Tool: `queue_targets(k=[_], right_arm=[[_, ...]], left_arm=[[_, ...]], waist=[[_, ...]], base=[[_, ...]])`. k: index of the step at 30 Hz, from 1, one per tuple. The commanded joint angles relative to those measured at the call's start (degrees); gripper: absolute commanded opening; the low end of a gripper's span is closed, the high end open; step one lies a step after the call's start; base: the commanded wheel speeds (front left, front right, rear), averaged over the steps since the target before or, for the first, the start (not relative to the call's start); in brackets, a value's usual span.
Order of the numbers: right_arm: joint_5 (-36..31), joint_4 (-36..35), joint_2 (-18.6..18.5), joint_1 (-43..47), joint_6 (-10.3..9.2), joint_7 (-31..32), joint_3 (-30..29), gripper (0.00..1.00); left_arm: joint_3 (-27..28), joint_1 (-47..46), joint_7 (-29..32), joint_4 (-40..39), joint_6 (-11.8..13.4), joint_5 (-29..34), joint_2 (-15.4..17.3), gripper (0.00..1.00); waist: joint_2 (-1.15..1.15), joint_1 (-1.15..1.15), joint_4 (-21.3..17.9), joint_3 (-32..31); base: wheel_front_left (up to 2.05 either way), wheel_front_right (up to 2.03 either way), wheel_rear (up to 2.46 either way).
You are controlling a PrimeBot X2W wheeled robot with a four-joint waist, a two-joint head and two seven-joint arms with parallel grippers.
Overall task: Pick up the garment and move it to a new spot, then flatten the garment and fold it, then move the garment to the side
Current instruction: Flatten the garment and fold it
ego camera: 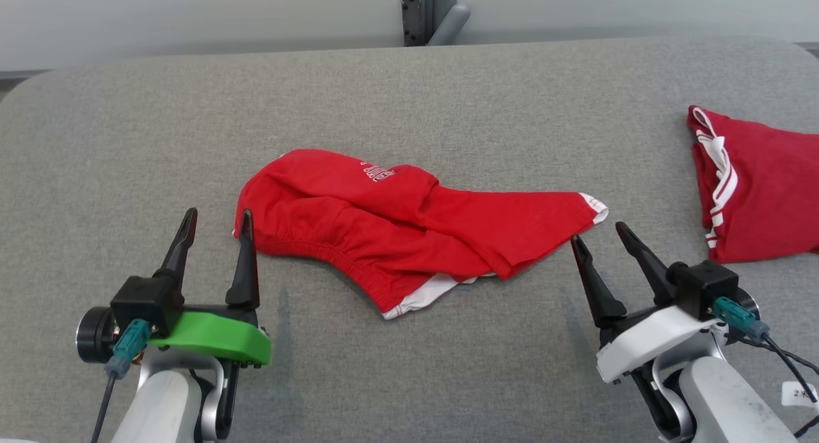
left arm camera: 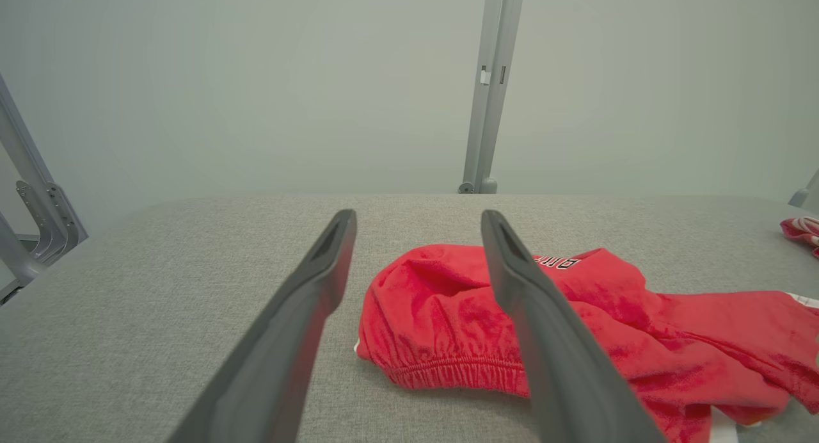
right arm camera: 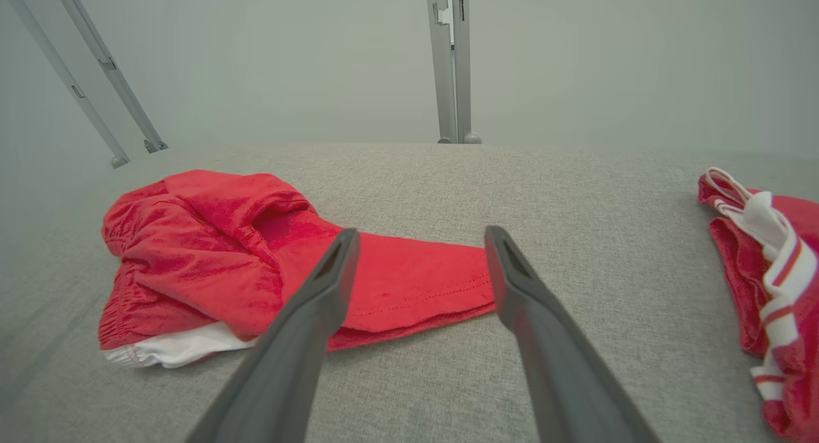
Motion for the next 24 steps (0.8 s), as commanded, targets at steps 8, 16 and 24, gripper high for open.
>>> queue_targets(k=[8,16,24], right_arm=[[2.1,5.0,-1.8,-4.1,-0.07,0.5,7.9,1.0],[2.6,7.9,-3.8,-6.5,-0.07,1.1,11.8,0.37],[2.9,6.9,-5.4,-10.4,-0.07,0.9,12.4,0.0]], left_arm=[[-0.9,-4.1,-1.4,1.3,-0.8,1.1,-2.1,1.0],[-0.3,-5.1,-1.7,2.8,-1.3,1.5,-3.1,1.0],[0.3,-6.1,-1.9,2.7,-1.8,2.6,-4.0,1.0]], waist=[[0.0,0.0,6.0,6.4],[0.0,0.0,6.6,7.5],[0.0,0.0,6.6,8.4]], base=[[0.0,0.0,0.0],[0.0,0.0,0.0],[0.0,0.0,0.0]])
